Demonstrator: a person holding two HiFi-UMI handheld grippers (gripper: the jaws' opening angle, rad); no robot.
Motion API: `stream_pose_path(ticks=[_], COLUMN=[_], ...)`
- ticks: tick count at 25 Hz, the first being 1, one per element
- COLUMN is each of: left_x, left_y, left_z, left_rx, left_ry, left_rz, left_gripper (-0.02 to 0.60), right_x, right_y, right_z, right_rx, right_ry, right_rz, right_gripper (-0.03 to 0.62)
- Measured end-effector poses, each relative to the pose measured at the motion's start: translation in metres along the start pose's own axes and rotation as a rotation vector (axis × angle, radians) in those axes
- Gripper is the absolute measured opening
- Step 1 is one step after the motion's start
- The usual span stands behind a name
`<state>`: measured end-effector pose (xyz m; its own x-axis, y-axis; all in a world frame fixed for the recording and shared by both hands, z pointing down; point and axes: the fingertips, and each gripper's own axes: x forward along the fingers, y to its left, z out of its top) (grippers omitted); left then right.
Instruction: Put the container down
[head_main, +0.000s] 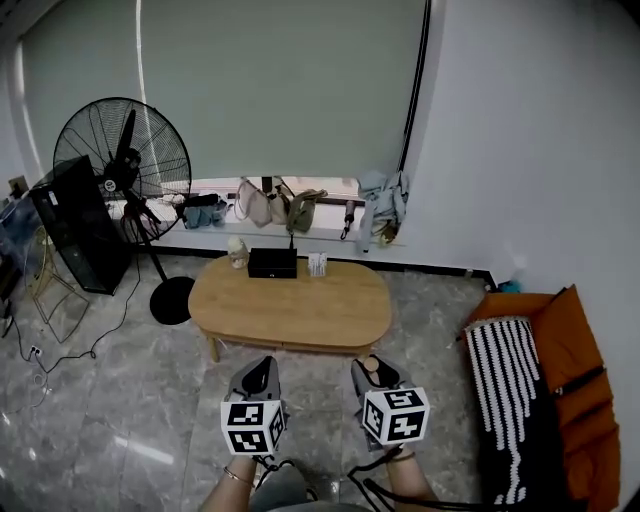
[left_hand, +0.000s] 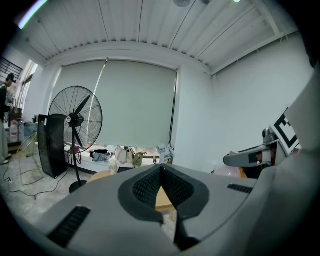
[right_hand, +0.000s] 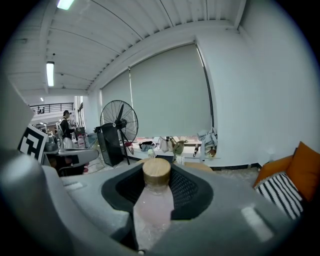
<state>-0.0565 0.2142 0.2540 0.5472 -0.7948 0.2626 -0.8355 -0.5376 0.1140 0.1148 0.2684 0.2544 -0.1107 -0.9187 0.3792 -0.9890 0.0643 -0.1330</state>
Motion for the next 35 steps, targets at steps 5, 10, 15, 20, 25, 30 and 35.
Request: stream_pose_path(ticks=[5,10,15,20,25,30,35], left_x=[0.027,0.061,0.104,0.153,0.202,0.247,0.288], left_y=[0.005,0.019,0.042,0.058,0.069,0.086,0.107], left_z=[0.006,0.012,0.028,0.052,0.068,0.073,0.08], left_rx=[-0.002,0.008,-0.012,-0.021,-0.013,-0.006,-0.004], left_ry=[0.009,-0.007,-0.014,-0.018,-0.011,0.008,0.029], left_rz=[-0.011,-0.031,-0.039,-0.06,-0.081,-0.09,-0.093], left_gripper=[-0.006,-0.006,-0.006,-0.006,-0.006,-0.006,-0.006], right_x=[0.022,0.054,0.09,0.13,0.17,0.213,0.26], right_y=[-0.008,-0.019,-0.029,-0.045,-0.064,-0.078,-0.086], right_z=[0.008,0.018,0.045,0.073,0.093,0.105,0.118], right_rx=[-0.005,-0.005,-0.025,-0.025,-0.018,-0.028,-0.014], right_ry=[0.018,0.01,0.001,0.008,0.011,0.022,0.036], right_rz=[0.0,-0.009,-0.025,-0.048,-0.071,-0.091,-0.087], right_gripper=[0.141,0.141,0.141,0.141,0.141,0.141,0.141])
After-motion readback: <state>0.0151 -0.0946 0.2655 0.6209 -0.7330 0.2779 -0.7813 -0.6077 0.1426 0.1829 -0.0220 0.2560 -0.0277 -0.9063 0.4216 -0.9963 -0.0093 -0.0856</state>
